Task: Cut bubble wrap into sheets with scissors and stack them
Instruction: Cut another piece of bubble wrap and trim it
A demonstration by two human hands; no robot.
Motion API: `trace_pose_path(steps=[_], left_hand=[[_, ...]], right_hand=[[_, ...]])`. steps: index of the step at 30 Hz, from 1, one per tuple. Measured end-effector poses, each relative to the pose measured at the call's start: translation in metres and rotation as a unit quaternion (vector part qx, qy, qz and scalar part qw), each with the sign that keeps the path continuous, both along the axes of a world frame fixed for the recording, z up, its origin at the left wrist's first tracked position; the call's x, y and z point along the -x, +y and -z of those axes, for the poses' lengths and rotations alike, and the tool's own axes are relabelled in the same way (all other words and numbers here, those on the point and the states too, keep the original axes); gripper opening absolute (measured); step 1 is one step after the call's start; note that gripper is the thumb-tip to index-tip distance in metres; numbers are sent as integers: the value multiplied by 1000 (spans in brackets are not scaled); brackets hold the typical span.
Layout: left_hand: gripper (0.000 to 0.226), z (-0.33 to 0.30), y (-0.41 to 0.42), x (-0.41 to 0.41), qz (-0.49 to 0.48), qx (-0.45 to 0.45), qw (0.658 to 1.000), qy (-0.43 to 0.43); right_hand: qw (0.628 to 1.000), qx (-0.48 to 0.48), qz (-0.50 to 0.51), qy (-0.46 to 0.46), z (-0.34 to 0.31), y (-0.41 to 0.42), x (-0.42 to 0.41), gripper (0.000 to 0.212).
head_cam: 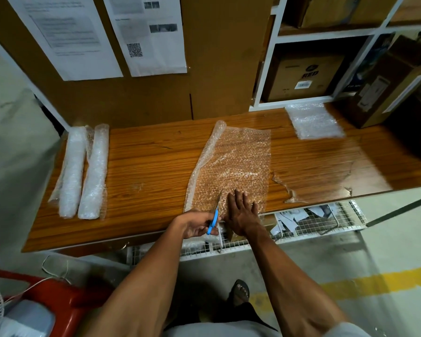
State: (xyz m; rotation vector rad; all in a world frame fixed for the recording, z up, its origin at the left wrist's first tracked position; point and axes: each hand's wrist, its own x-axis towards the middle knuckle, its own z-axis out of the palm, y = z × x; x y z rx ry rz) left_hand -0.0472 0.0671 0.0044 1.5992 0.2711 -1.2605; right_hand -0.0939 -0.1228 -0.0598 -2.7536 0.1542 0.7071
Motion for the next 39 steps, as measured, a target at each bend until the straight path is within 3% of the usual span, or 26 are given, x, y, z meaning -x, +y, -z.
trace_pose_path(steps=[13, 19, 22, 27, 31, 39], left_hand=[[25, -1, -10, -6, -13, -35, 999, -27], [33, -3, -9, -18, -34, 8, 999, 1], [37, -4, -10, -24, -15, 26, 999, 21], [19, -2, -13, -34, -12, 26, 999, 41], [32, -7, -21, -39, -10, 29, 999, 35], [18, -8, -35, -45, -17, 6, 1000, 11]], right_hand=[[1000, 16, 2, 10, 1, -13, -14, 102], [999, 6, 5, -38, 0, -24, -26, 78], [999, 23, -20, -13, 1, -27, -32, 82], [1000, 15, -20, 1, 3, -31, -38, 90], [1000, 17, -21, -1, 4, -35, -40, 95], [999, 26, -30, 8, 2, -40, -45, 103]])
